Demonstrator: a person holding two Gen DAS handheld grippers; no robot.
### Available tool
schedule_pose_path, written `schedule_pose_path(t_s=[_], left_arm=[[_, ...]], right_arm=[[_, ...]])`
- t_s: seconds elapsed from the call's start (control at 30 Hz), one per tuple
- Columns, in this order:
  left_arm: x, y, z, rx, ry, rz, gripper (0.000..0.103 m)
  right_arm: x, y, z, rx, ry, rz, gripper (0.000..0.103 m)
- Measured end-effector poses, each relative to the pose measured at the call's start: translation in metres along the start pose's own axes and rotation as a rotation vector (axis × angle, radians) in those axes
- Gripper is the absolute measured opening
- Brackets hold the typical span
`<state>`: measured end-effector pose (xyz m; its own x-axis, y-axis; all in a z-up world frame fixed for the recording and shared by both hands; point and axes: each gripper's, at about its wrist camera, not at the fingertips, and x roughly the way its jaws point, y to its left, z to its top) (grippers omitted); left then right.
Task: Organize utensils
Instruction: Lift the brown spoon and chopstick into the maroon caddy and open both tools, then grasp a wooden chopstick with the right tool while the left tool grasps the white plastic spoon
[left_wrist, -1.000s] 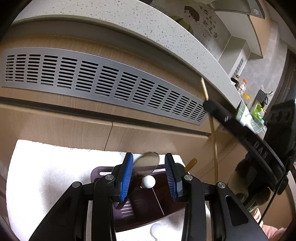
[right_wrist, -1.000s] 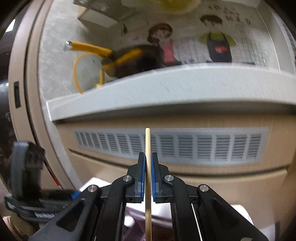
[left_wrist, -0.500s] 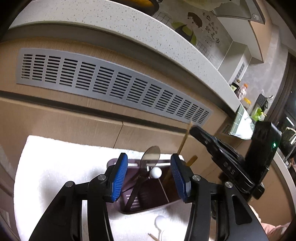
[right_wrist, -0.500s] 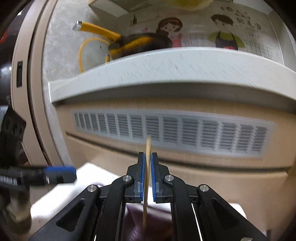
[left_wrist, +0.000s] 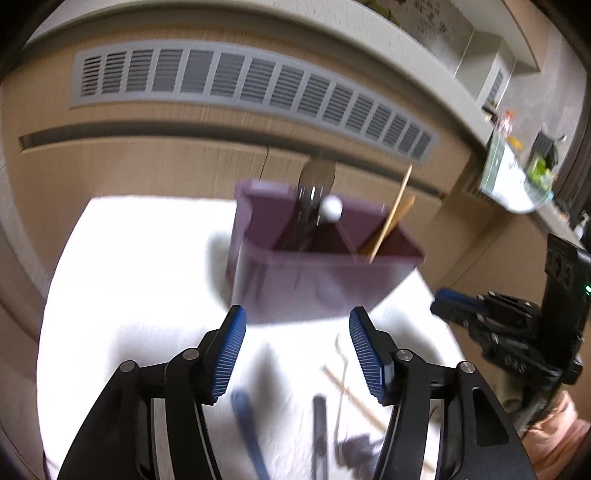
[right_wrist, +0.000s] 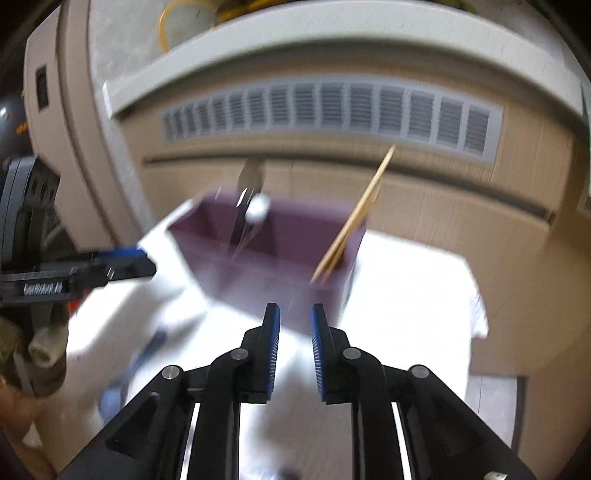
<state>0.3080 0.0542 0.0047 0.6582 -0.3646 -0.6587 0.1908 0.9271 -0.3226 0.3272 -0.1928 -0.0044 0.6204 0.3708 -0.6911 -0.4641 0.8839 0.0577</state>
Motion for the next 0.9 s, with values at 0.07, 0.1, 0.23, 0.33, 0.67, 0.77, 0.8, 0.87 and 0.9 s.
schedule_pose_path(t_s=[0.07, 0.1, 0.23, 0.33, 0.67, 0.77, 0.8, 0.87, 0.9], left_arm=[[0.001, -0.003, -0.016, 0.009, 0.023, 0.020, 0.060], [0.002, -0.003, -0.024, 0.009, 0.039, 0.025, 0.060], [0.006, 0.000, -0.050, -0.003, 0.095, 0.050, 0.060], [0.005, -0.004, -0.067, 0.011, 0.137, 0.049, 0.060], [-0.002, -0.037, -0.086, 0.107, 0.192, 0.030, 0.060], [0.022, -0.061, -0.066, 0.170, 0.215, -0.017, 0.060], [0.031, -0.068, -0.059, 0.185, 0.230, -0.027, 0.060], [0.056, -0.086, -0.046, 0.235, 0.257, -0.007, 0.060], [0.068, -0.092, -0.042, 0.257, 0.266, 0.013, 0.060]], right_arm=[[0.005, 0.012, -0.020, -0.001, 0.075, 0.035, 0.017], [0.009, 0.019, -0.028, -0.001, 0.111, 0.058, 0.017], [0.023, 0.046, -0.056, -0.008, 0.192, 0.103, 0.017], [0.037, 0.059, -0.063, 0.004, 0.211, 0.108, 0.017], [0.025, 0.051, -0.071, 0.068, 0.228, 0.039, 0.006], [0.005, 0.036, -0.079, 0.140, 0.197, 0.039, 0.006], [0.000, 0.032, -0.082, 0.158, 0.189, 0.036, 0.006], [-0.007, 0.023, -0.087, 0.201, 0.177, 0.030, 0.006], [-0.010, 0.018, -0.090, 0.224, 0.173, 0.025, 0.006]])
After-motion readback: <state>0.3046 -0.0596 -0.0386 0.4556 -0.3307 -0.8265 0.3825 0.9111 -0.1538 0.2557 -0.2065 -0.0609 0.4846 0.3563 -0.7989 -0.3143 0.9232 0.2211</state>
